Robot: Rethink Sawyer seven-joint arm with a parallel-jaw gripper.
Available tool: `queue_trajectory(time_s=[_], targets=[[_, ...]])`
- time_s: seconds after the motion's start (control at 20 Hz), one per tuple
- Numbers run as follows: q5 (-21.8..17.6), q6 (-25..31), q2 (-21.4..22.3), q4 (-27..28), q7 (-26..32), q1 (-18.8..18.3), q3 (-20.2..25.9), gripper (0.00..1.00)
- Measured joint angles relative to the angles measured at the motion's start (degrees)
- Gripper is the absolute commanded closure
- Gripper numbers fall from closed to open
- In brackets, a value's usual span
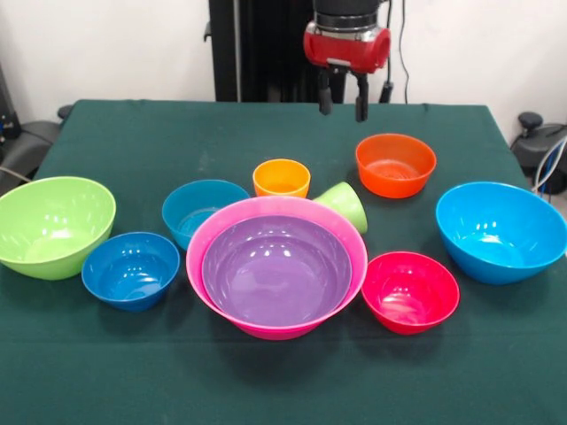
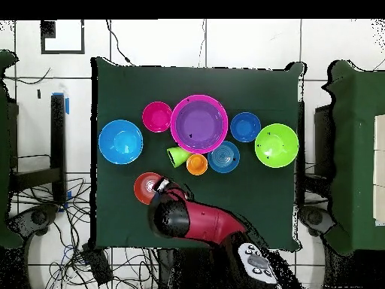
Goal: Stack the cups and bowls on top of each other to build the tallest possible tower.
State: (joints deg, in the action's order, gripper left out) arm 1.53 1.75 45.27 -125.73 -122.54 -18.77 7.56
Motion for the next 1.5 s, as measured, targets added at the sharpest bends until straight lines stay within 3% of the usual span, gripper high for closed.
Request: queue_trajectory(time_s=[0.45, 0.95, 1.5], targets=[[4.50, -3.87, -2.61, 0.02, -6.49, 3.49, 1.63, 0.00], [6.09, -6.05, -4.95, 0.02, -11.43, 6.32, 2.70, 0.00], [6.86, -9.14, -8.88, 1.74, -12.46, 8.25, 3.04, 0.00]])
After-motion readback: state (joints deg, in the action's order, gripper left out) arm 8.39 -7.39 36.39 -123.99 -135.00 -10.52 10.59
